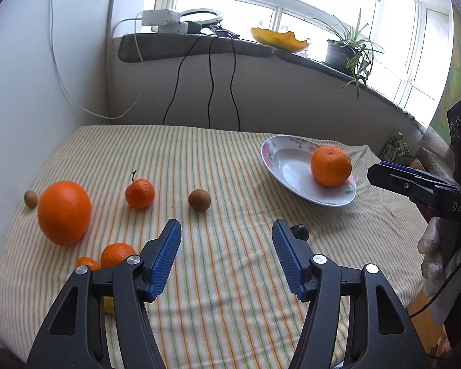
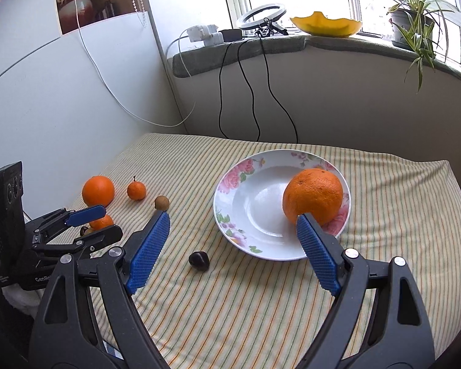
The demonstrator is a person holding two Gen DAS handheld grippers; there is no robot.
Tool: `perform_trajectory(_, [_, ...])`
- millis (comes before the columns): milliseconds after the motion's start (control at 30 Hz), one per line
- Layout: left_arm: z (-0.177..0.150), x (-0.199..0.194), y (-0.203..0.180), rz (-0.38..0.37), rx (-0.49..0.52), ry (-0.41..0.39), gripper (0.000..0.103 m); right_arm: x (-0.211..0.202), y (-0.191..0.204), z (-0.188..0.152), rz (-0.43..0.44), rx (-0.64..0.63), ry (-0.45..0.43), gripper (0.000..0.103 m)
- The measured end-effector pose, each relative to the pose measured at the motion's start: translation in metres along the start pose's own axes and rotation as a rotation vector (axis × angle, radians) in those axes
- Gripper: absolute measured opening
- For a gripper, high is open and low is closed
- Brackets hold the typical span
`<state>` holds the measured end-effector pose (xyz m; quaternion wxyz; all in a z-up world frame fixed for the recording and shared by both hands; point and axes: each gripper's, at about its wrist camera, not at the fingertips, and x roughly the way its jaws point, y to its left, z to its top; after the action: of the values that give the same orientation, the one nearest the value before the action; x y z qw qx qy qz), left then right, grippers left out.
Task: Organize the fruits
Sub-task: 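Open the left tool and withdraw it from the plate, then grasp the dark plum with the right tool while the left tool grasps a tangerine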
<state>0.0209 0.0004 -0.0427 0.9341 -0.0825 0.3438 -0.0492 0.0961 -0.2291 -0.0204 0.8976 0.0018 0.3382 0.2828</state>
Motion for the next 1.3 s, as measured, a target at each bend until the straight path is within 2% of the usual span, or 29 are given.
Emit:
perform_trajectory(100, [-0.008,-0.003,0.018,0.027,-0.040,0.010,0.054,0.004,0.009,-0.009,0.001,-0.022,0.015,0.086])
perform_trajectory(200, [-0.013,-0.002,0.033,0.051,-0.070,0.029,0.048,0.011,0.018,-0.018,0.002,-0.048,0.040,0.078])
perform_trajectory(367, [-0.017,0.000,0.051,0.082,-0.108,0.037,0.047,0.026,0.030,-0.031,0.024,-0.089,0.099,0.064])
perform_trajectory(467, [-0.019,0.004,0.060,0.090,-0.121,0.050,0.047,0.035,0.031,-0.036,0.030,-0.096,0.127,0.060])
perform_trajectory(967, [-0.018,0.014,0.076,0.140,-0.120,0.082,0.047,0.062,0.031,-0.042,0.033,-0.104,0.192,0.058])
perform_trajectory(1067, [-0.018,0.016,0.080,0.139,-0.121,0.088,0.047,0.068,0.032,-0.042,0.036,-0.103,0.203,0.050])
perform_trajectory(1300, [-0.017,0.021,0.081,0.145,-0.104,0.098,0.047,0.081,0.035,-0.046,0.031,-0.116,0.233,0.044])
